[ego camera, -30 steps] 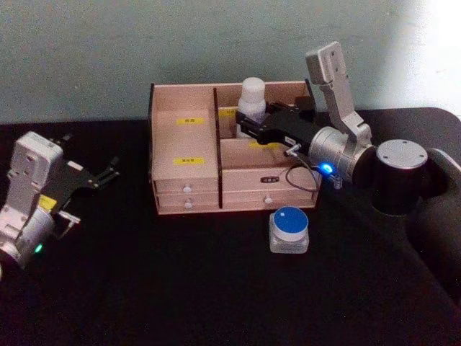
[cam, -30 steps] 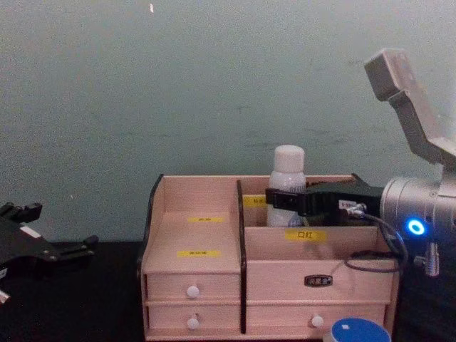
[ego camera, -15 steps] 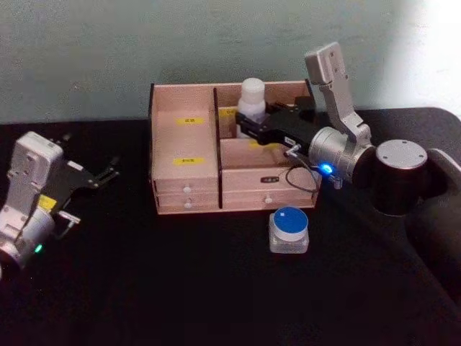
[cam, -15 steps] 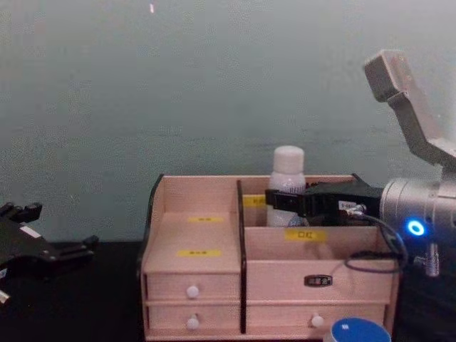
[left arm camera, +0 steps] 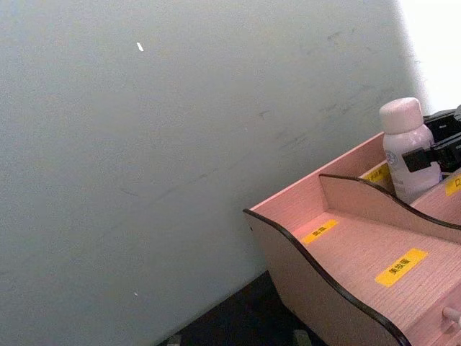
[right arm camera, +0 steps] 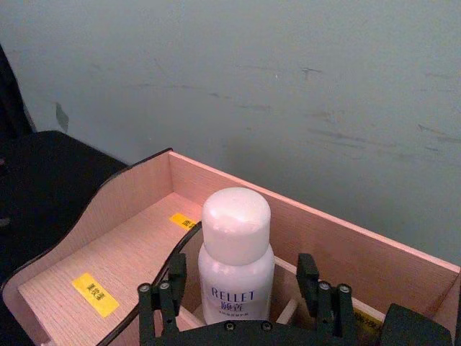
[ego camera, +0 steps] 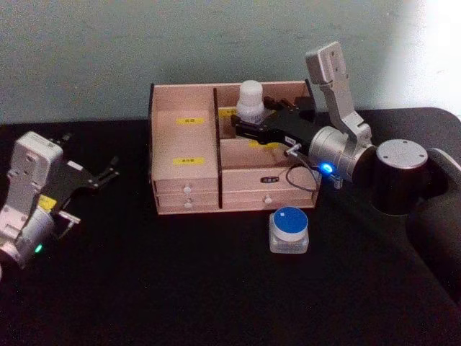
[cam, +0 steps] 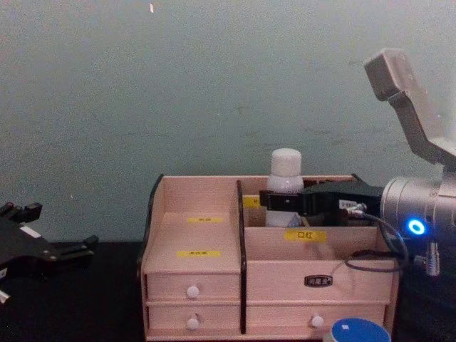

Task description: Pick up the facial cleanser and watermelon frost from the table and place them into the tiered storage box.

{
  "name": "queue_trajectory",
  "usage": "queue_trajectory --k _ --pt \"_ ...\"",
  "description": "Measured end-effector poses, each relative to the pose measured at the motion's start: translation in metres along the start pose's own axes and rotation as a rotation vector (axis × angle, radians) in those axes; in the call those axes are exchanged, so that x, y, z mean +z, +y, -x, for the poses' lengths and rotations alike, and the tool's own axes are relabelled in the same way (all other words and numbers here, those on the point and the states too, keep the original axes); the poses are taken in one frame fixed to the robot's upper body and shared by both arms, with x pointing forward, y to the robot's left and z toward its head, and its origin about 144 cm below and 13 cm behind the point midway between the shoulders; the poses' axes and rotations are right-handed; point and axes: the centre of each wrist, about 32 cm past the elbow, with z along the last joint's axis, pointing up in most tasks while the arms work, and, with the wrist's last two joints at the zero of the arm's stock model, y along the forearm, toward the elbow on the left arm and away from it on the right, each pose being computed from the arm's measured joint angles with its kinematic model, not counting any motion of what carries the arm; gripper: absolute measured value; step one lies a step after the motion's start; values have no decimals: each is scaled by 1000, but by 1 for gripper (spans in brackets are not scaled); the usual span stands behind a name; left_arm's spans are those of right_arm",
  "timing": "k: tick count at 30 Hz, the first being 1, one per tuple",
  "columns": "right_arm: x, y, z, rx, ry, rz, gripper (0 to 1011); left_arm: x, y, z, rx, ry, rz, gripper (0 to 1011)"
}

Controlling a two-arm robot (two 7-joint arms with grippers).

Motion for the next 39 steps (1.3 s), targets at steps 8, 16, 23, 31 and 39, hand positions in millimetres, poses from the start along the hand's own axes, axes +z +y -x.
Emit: queue_trajectory --k 8,16,23,31,39 --pt "0 0 0 0 1 1 1000 0 0 0 0 0 0 1001" --pt "5 -11 2 0 -16 -28 1000 0 0 0 0 0 0 1001" --pt "4 -29 3 9 -35 -34 1000 0 0 0 0 0 0 1001" --pt "-5 -68 8 66 -61 -40 1000 0 0 0 0 0 0 1001" --pt "-16 -103 14 129 -67 -28 1000 0 0 0 0 0 0 1001"
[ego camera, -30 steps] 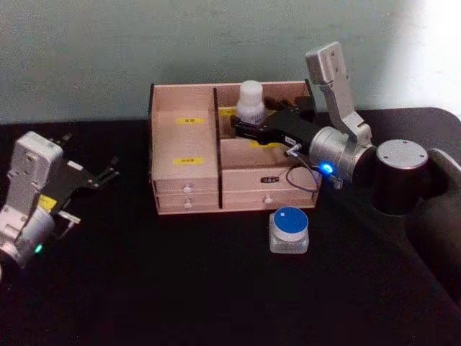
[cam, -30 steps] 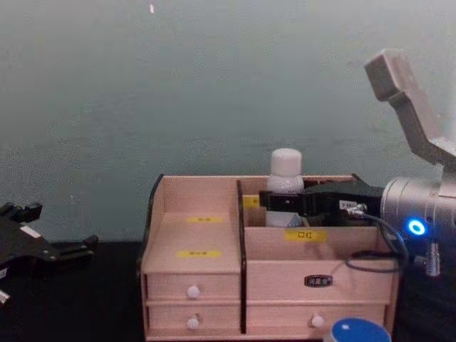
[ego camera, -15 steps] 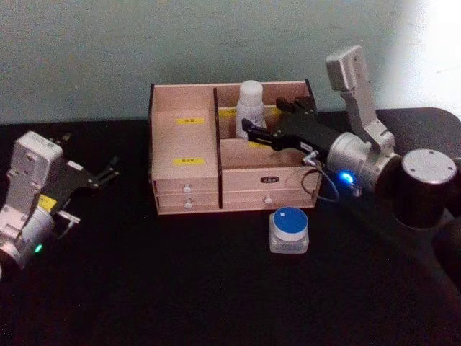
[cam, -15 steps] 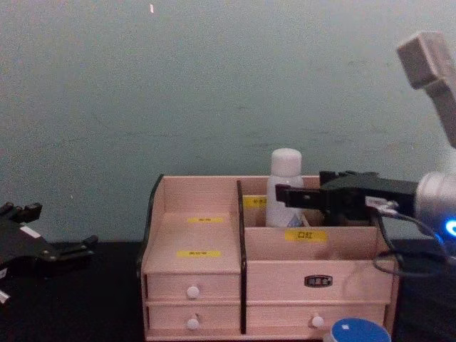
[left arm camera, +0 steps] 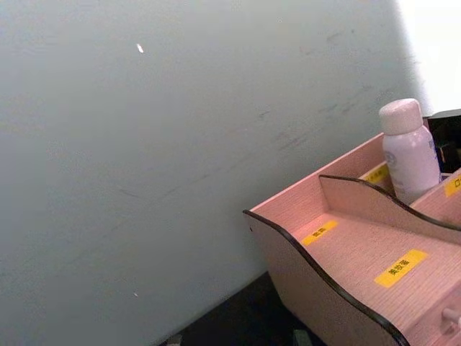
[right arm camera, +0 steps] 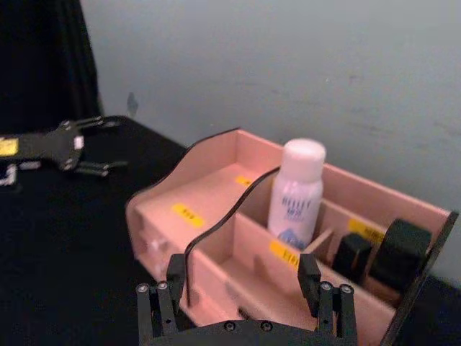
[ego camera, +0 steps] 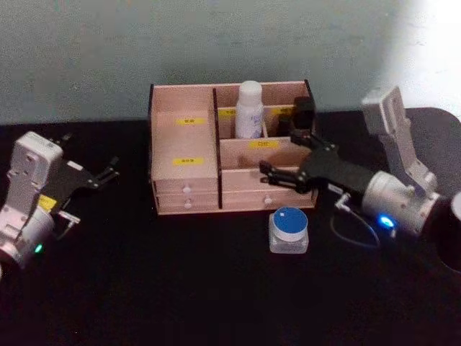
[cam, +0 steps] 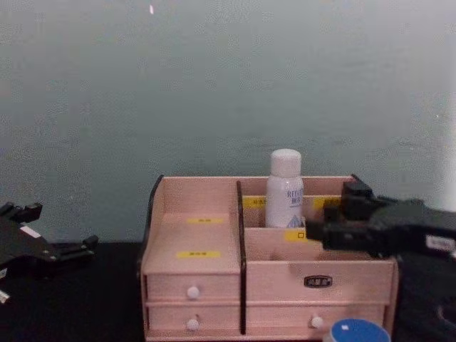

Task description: Pick up the facial cleanser and watermelon frost from the table and place them into the tiered storage box.

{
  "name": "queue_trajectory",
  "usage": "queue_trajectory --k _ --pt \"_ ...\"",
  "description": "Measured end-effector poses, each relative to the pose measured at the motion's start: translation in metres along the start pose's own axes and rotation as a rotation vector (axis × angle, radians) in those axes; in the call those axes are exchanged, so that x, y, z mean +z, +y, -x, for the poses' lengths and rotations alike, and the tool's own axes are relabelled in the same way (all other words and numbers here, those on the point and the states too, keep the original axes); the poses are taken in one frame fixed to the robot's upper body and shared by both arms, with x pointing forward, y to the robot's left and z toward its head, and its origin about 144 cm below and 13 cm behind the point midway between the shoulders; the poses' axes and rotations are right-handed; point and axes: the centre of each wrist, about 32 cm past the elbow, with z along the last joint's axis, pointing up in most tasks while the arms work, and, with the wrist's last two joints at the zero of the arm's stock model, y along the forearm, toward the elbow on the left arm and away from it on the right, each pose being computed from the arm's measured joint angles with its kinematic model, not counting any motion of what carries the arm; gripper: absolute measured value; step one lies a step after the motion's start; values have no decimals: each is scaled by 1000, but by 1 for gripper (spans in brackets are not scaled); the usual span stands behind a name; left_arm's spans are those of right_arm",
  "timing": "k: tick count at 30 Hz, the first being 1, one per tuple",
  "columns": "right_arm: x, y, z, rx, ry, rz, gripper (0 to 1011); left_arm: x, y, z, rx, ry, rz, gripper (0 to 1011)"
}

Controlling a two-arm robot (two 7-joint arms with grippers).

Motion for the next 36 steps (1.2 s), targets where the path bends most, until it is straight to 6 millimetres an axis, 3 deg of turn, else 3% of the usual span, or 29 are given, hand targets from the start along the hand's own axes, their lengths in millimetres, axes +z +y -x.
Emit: queue_trajectory --k 15,36 --pt "-20 -33 9 47 7 88 1000 0 0 0 0 0 0 1001" --pt "-33 -51 17 58 5 194 1000 0 0 0 0 0 0 1001"
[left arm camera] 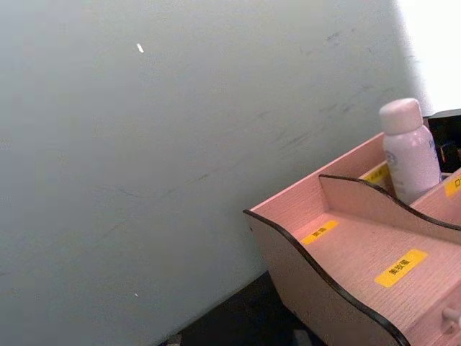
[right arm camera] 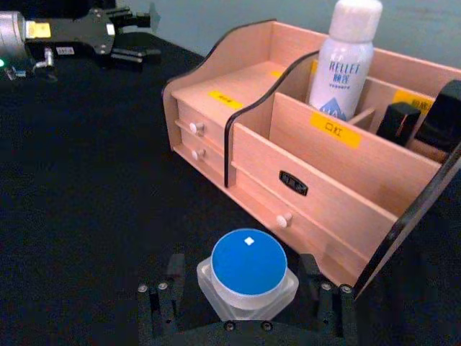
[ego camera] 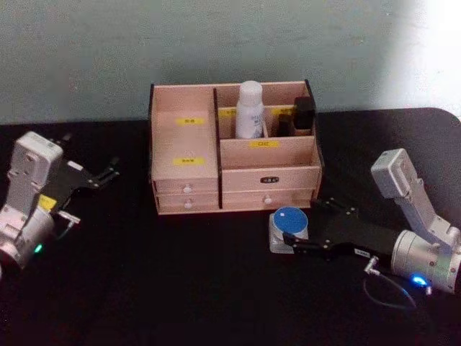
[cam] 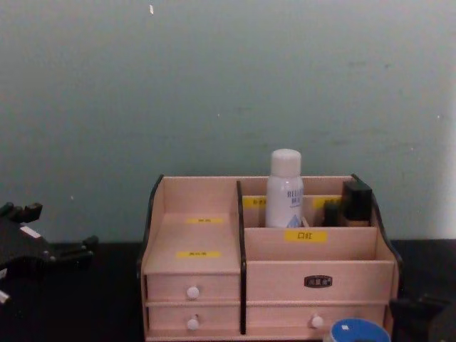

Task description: Pick up the facial cleanser and watermelon frost from the table and place them into the tiered storage box.

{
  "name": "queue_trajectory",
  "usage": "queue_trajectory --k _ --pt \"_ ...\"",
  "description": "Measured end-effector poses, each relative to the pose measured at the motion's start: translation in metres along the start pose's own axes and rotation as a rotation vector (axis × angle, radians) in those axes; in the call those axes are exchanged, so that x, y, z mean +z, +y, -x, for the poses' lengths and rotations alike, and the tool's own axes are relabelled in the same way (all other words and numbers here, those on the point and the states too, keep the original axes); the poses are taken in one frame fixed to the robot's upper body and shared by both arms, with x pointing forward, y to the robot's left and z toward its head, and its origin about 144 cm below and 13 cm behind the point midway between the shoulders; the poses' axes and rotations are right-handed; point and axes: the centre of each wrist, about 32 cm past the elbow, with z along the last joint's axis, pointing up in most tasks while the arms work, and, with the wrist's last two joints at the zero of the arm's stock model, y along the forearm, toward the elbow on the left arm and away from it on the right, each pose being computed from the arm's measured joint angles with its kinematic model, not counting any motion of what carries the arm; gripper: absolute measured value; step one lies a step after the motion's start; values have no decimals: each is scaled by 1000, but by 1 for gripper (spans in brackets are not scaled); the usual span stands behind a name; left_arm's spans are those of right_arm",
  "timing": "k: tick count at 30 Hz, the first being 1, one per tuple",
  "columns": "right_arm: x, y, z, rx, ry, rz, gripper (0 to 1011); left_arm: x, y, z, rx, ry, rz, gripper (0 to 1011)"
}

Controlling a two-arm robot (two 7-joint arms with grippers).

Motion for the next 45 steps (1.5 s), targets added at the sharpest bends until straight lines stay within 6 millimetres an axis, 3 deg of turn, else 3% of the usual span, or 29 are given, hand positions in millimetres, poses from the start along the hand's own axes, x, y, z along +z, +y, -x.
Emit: queue_trajectory --k 27,45 --pt "-13 9 -2 -10 28 52 1000 0 0 0 0 0 0 1001" --pt "-10 22 -7 -8 36 39 1000 0 0 0 0 0 0 1001"
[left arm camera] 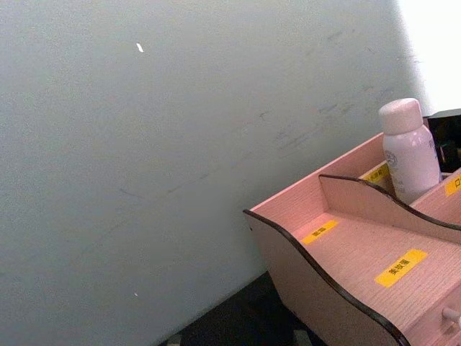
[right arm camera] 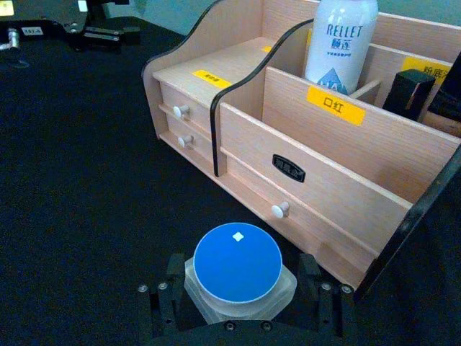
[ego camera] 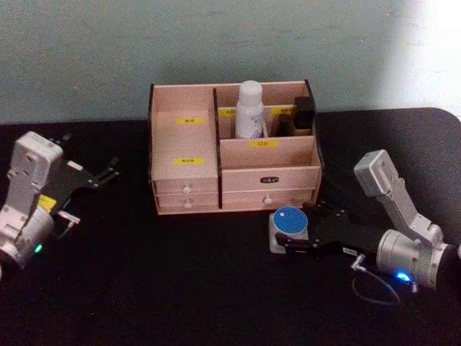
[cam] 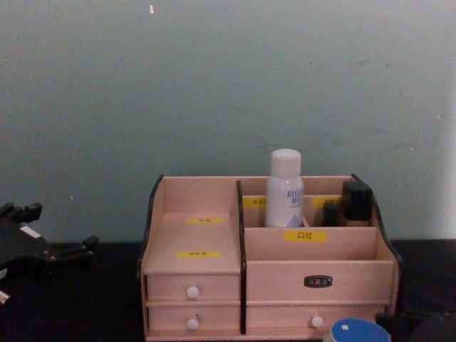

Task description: Pick up the facial cleanser and watermelon frost from the table and place them into the tiered storage box.

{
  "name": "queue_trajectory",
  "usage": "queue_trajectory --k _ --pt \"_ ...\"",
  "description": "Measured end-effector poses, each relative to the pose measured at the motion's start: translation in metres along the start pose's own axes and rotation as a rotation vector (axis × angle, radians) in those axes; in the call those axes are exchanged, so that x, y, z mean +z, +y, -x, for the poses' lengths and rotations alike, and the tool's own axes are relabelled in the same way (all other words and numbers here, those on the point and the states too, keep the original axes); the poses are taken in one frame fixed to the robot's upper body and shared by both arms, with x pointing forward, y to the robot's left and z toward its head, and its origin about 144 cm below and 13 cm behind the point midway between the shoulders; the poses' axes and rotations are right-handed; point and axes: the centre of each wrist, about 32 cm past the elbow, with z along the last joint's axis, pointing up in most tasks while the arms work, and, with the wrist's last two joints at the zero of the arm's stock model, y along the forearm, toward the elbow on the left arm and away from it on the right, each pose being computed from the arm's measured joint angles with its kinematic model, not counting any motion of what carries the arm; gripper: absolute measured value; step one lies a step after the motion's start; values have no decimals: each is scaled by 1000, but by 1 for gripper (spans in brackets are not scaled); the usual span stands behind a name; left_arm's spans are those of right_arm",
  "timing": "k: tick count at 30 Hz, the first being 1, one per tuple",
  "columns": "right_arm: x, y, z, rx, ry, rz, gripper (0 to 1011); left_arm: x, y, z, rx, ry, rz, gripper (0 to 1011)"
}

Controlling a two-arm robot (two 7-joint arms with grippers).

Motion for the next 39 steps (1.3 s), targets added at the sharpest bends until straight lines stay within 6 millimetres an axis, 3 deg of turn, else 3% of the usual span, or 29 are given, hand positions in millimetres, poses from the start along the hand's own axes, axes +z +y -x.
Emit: queue_trajectory --k 35,39 --pt "0 6 0 -2 -1 8 1000 0 0 0 0 0 0 1001" --pt "0 6 0 -2 0 8 941 0 0 0 0 0 0 1001"
